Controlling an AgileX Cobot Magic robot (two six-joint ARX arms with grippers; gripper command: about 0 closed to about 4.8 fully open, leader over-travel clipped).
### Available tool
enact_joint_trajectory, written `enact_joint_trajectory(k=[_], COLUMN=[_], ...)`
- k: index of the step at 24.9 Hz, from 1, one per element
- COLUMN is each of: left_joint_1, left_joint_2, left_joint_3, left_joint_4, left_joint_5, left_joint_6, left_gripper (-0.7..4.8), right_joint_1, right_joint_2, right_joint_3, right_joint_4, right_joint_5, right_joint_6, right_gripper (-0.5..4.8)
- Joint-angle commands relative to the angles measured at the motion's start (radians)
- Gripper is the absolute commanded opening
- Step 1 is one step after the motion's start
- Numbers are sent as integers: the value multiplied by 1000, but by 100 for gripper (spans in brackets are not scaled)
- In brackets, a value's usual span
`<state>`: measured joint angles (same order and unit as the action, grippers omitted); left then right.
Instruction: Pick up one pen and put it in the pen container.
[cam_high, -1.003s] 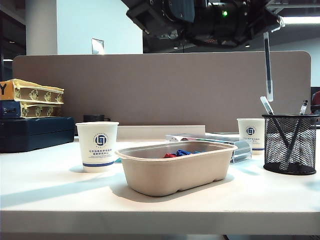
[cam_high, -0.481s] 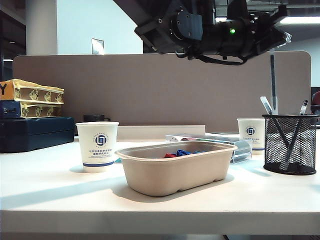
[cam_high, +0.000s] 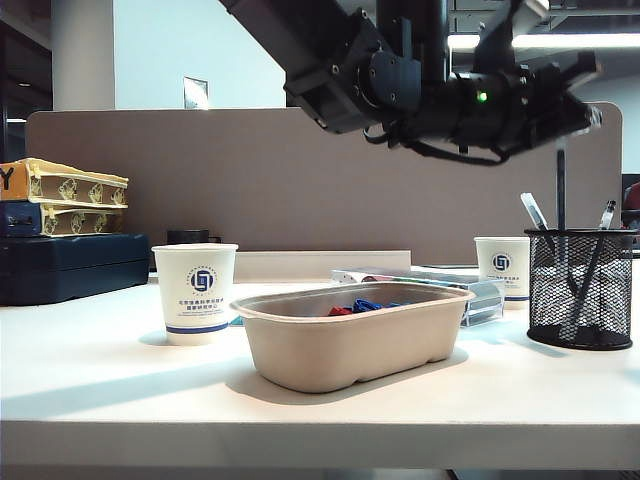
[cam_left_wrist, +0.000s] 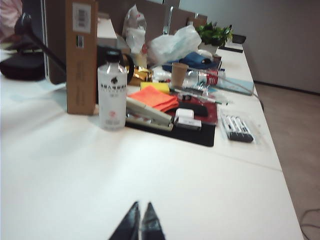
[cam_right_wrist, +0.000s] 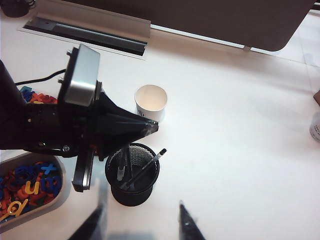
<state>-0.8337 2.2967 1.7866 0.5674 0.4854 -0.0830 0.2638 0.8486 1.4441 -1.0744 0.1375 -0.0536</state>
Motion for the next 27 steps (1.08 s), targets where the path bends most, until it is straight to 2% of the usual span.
enact_joint_trajectory(k=[1, 9, 11, 12, 15, 27], left_joint_1=[-4, -10, -10, -10, -10, -8], left_joint_2=[14, 48, 48, 48, 48, -7], left_joint_3=[5, 5, 5, 5, 5, 93], left_joint_4=[-18, -58, -56, -52, -49, -58], left_joint_5=[-3, -14, -14, -15, -14, -14], left_joint_6=[-3, -2, -2, 0, -2, 3], left_gripper=[-6, 1, 45, 100, 121, 121], right_joint_1=[0, 0, 0, 1, 2, 7], right_joint_2=[-2, -6, -6, -6, -6, -6], right_joint_3=[5, 6, 5, 5, 5, 5], right_joint_4=[8, 5, 5, 5, 5, 5], right_joint_5=[2, 2, 2, 2, 1, 0], right_joint_6=[1, 1, 1, 1, 1, 1], right_gripper=[179, 179, 179, 179, 179, 179])
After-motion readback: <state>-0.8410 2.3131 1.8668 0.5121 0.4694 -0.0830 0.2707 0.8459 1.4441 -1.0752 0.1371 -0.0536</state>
